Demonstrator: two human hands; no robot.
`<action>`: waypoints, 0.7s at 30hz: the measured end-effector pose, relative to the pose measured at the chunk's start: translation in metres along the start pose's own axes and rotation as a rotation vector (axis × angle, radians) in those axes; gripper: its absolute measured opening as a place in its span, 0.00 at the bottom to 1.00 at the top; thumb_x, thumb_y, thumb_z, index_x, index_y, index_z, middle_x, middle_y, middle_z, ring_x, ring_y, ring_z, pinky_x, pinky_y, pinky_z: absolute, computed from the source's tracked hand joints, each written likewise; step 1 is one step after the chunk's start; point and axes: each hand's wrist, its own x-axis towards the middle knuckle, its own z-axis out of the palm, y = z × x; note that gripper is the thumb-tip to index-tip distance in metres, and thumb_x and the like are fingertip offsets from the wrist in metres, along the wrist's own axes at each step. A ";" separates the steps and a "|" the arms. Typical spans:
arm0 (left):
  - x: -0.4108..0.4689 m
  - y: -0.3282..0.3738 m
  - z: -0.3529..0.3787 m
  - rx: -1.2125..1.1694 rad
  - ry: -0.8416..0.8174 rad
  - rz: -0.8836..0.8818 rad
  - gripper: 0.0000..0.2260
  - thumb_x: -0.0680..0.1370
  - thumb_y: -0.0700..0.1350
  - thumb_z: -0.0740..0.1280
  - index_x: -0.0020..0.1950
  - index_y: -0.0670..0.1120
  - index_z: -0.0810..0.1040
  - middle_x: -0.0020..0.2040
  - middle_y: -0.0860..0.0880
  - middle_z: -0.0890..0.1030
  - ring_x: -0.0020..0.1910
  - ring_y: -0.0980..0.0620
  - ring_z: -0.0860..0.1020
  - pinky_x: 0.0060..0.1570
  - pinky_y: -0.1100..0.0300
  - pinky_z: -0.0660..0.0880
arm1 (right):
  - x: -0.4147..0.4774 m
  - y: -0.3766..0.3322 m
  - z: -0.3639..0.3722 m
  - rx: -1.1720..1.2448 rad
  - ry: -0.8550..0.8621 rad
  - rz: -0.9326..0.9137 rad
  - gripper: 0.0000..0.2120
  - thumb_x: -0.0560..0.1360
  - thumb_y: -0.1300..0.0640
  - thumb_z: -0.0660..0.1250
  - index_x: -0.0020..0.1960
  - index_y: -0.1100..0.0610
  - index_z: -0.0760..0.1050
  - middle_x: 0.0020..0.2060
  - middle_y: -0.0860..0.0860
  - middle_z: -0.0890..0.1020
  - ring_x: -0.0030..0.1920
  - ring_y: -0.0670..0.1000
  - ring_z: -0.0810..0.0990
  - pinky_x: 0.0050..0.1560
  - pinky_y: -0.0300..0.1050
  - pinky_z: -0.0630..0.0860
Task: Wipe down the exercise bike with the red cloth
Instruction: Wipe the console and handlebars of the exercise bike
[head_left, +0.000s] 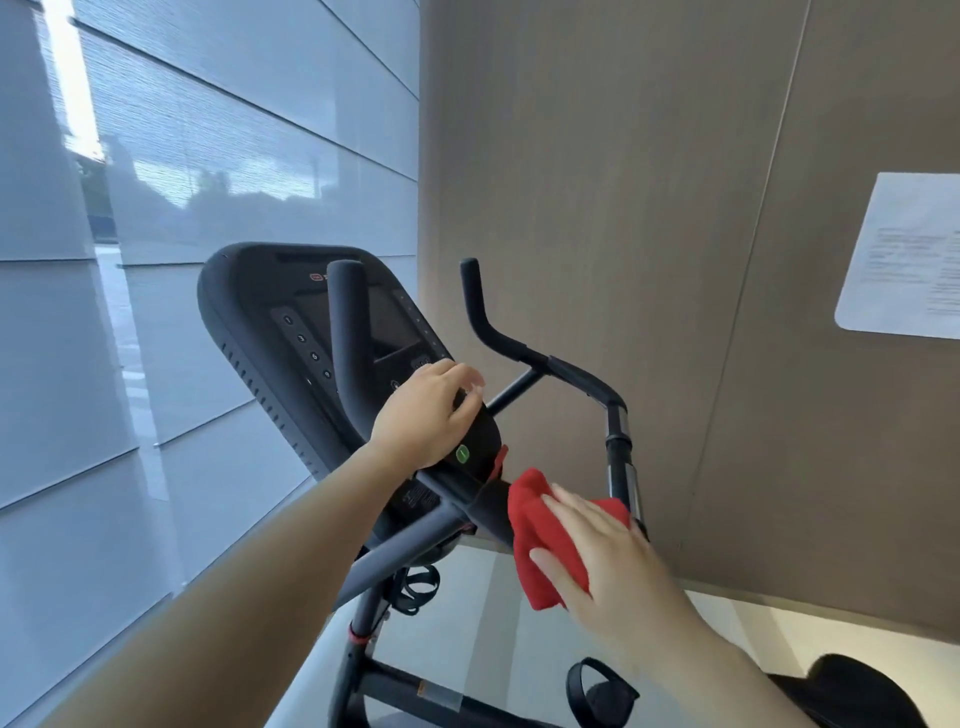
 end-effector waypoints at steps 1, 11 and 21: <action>0.000 0.000 0.001 0.013 -0.011 0.004 0.13 0.80 0.51 0.56 0.57 0.50 0.77 0.55 0.53 0.78 0.57 0.52 0.73 0.51 0.58 0.71 | 0.004 -0.002 -0.001 -0.008 0.013 0.036 0.34 0.72 0.31 0.41 0.74 0.43 0.52 0.74 0.37 0.56 0.74 0.41 0.54 0.74 0.56 0.44; -0.002 0.001 0.006 0.049 -0.023 -0.003 0.14 0.80 0.53 0.55 0.56 0.51 0.78 0.53 0.54 0.79 0.54 0.53 0.75 0.48 0.56 0.74 | 0.013 -0.012 0.016 0.030 0.103 -0.110 0.31 0.75 0.33 0.41 0.75 0.44 0.52 0.74 0.40 0.60 0.74 0.44 0.55 0.74 0.46 0.47; -0.006 0.003 0.005 0.043 -0.056 0.060 0.13 0.80 0.51 0.55 0.55 0.51 0.78 0.51 0.54 0.80 0.52 0.53 0.76 0.41 0.58 0.72 | 0.013 -0.036 0.019 0.014 0.258 0.085 0.26 0.77 0.40 0.54 0.72 0.49 0.63 0.70 0.46 0.69 0.70 0.49 0.65 0.72 0.51 0.60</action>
